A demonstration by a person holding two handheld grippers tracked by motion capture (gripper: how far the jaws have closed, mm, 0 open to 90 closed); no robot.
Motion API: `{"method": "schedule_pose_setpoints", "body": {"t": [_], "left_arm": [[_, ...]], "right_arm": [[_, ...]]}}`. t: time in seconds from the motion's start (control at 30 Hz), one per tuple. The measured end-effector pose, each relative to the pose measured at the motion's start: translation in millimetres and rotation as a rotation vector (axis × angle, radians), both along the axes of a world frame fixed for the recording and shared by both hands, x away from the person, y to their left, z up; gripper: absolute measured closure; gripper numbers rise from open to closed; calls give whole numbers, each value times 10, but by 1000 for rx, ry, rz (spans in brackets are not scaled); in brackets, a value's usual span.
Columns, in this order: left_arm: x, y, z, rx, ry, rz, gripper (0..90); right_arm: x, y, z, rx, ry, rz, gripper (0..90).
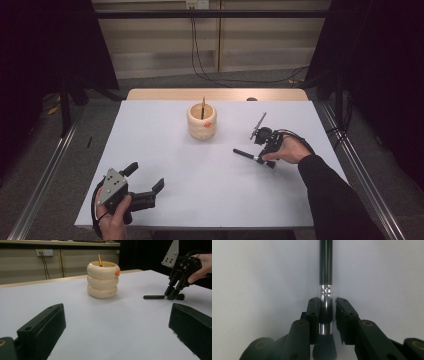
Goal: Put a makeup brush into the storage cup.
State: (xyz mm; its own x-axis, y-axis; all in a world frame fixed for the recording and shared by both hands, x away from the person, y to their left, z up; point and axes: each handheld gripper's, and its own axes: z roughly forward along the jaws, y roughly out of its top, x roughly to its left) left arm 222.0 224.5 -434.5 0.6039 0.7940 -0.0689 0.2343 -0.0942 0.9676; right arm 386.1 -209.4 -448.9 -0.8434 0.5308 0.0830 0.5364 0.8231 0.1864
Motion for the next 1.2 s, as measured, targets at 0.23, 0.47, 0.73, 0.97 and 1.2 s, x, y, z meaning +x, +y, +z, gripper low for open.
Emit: {"method": "schedule_pose_setpoints", "body": {"t": [0.23,0.47,0.73,0.97,1.2], "left_arm": [[-1,-10,-3,-2,2,-4,10],[-1,-1,0,5,-4,3,9],[0,7,-4,-5,2,2,10],[-3,-3,-5,-6,-2,0,11],[-6,-4,-4,-7,-3,-1,9]], "right_arm": [[-13,16,-3,-16,-11,3,777],[-19,16,-3,-17,-21,7,784],[-20,-2,4,-3,-12,-1,785],[-61,-12,8,21,-3,-16,785],[-87,-54,75,72,-29,-33,784]]}}
